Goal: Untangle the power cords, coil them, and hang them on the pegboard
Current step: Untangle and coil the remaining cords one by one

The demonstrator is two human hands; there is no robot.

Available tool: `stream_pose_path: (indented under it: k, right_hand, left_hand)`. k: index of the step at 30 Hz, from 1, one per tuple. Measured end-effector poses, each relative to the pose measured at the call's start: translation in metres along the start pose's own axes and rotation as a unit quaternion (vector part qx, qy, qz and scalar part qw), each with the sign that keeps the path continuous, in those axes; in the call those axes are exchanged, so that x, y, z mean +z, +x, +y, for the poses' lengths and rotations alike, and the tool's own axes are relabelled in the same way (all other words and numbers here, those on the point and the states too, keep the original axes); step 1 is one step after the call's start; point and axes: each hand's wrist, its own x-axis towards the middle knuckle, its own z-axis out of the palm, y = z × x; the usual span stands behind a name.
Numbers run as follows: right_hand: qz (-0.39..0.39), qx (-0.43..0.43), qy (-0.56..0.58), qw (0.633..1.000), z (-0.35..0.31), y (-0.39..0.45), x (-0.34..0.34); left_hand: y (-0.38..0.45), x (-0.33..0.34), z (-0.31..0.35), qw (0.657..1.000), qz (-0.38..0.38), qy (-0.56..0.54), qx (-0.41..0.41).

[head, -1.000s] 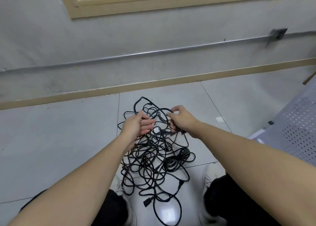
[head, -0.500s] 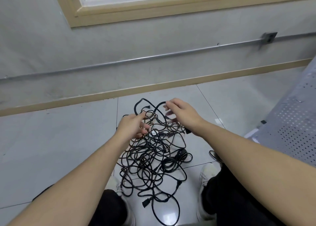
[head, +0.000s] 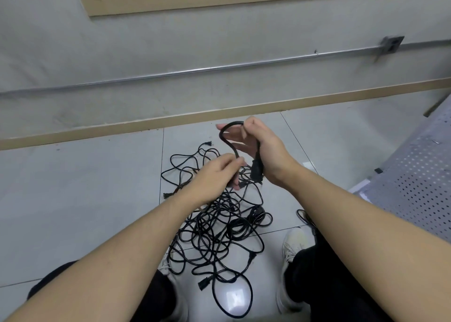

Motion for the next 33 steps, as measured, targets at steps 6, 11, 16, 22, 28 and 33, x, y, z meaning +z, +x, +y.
stream_pose_path:
  k: [6,11,16,22,28,33]
  right_hand:
    - [0.029,0.098,0.016,0.995,-0.006,0.003,-0.003]
    - [0.052,0.126,-0.204,0.969,-0.003,0.0,-0.001]
    - [0.088,0.11,-0.2,0.97,0.001,0.001,0.0]
    - [0.116,0.055,-0.215,0.968,0.009,0.006,0.006]
    - [0.137,0.019,-0.184,0.973,0.014,0.008,0.018]
    - [0.194,0.062,-0.063,0.977,0.002,0.011,0.009]
  left_hand:
    - [0.01,0.005,0.012,0.977,0.059,-0.197,-0.052]
    - [0.01,-0.004,0.003,0.994,0.09,-0.022,-0.056]
    - [0.01,-0.006,-0.001,0.986,0.115,0.12,-0.023]
    - [0.006,0.003,0.004,0.994,0.078,0.076,-0.007]
    - [0.006,0.003,0.009,0.992,0.062,-0.101,-0.037]
    - [-0.007,0.009,0.011,0.997,-0.024,-0.078,-0.019]
